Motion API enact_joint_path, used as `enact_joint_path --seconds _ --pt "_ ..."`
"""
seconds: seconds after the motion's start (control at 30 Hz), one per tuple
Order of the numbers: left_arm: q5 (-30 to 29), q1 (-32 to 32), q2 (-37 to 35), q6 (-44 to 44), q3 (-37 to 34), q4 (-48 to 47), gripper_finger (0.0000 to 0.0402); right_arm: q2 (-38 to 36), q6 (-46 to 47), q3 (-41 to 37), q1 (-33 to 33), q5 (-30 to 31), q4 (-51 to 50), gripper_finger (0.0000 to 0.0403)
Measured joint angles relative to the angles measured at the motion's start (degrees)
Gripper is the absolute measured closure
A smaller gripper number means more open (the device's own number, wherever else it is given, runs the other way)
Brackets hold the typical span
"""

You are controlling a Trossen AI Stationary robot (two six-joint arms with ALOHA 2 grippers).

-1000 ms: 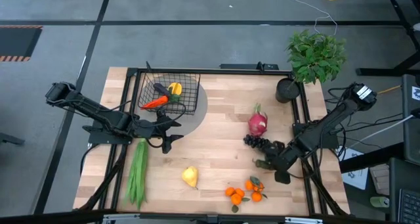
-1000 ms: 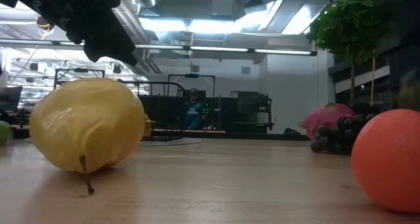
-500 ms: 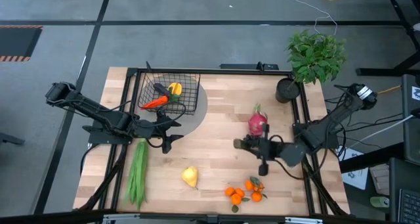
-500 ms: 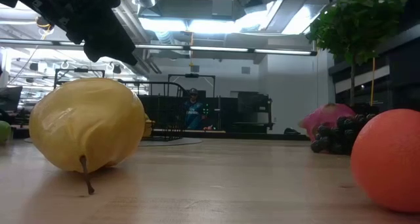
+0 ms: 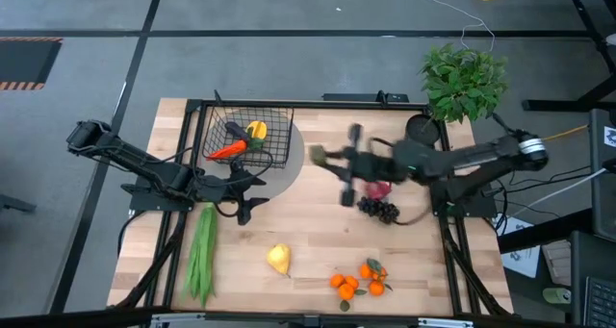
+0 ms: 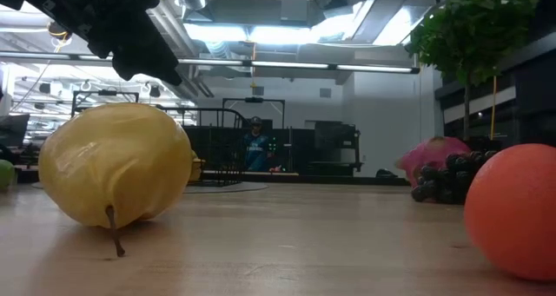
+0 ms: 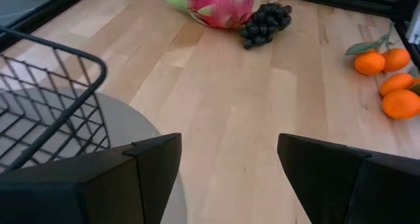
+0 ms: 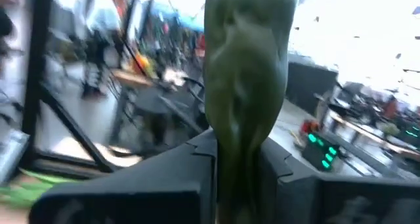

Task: Build produce basket
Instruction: Put the green chili pepper into the black wire basket

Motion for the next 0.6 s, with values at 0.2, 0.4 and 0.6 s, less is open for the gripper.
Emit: enact_joint_path --seconds 0.2,0.4,0.6 --pt "1.17 -3.17 0.0 0.06 0.0 0.17 0.0159 15.97 -0.95 25.2 -7.92 2.12 -25.52 0.0364" --pt "1.74 -8.45 0.0 -8.09 0.0 -2.72 0.0159 30.53 4.25 50.08 -14.98 -9.19 -48.82 0.0364" --pt "0.74 -13.98 0.0 -11.82 0.0 -3.1 0.0159 41.79 9.82 67.04 -19.22 -29.39 -67.18 0.0364"
